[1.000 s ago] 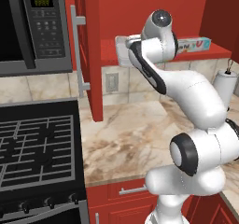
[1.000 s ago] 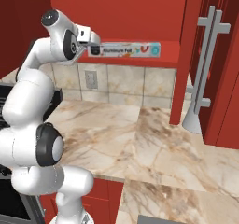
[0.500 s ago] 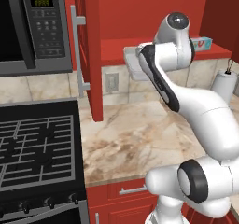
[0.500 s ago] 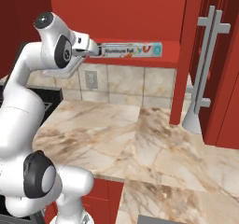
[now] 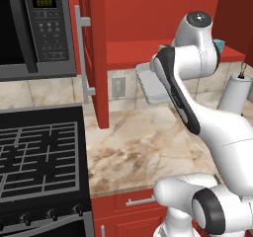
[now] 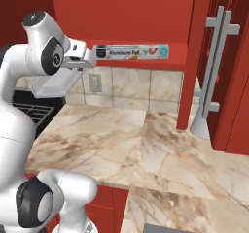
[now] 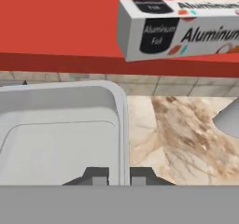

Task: Retrieve the tupperware and aluminum foil from the cabinet and place them on the dining counter near the plate with corn and onion to prepare for storing leftovers.

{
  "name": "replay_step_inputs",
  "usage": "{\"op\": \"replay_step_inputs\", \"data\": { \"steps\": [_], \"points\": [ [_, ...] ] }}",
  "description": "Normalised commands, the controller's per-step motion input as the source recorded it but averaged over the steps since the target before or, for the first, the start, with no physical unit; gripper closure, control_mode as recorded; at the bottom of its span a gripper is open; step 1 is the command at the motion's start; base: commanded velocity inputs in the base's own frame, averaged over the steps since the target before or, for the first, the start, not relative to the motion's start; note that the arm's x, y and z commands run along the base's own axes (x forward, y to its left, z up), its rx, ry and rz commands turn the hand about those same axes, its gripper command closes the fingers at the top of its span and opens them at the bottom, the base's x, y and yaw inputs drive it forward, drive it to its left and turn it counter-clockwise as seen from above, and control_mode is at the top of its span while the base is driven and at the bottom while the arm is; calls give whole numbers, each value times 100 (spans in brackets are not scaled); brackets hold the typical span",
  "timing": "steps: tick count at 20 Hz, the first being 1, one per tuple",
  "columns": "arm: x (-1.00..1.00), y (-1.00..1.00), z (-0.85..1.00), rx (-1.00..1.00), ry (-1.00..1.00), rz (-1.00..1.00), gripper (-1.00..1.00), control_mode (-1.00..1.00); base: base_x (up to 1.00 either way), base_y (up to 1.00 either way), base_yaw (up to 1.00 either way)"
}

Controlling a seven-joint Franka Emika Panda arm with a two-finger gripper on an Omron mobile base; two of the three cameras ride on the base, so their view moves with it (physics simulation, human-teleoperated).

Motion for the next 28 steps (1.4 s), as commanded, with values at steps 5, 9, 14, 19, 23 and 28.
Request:
{"op": "replay_step_inputs", "data": {
  "steps": [5, 9, 14, 19, 23, 28],
  "points": [
    [-76, 0, -77, 0, 0, 0, 100, -100, 0, 0, 0],
    [-46, 0, -67, 0, -1, 0, 100, -100, 0, 0, 0],
    [-23, -18, -25, 0, -9, 0, 100, -100, 0, 0, 0],
    [-31, -27, -2, 0, -3, 0, 100, -100, 0, 0, 0],
    [-43, -9, 0, 0, 0, 1, 100, 100, -22, 0, 4],
    [0, 0, 0, 0, 0, 0, 100, 100, -99, 18, 37]
  ]
}}
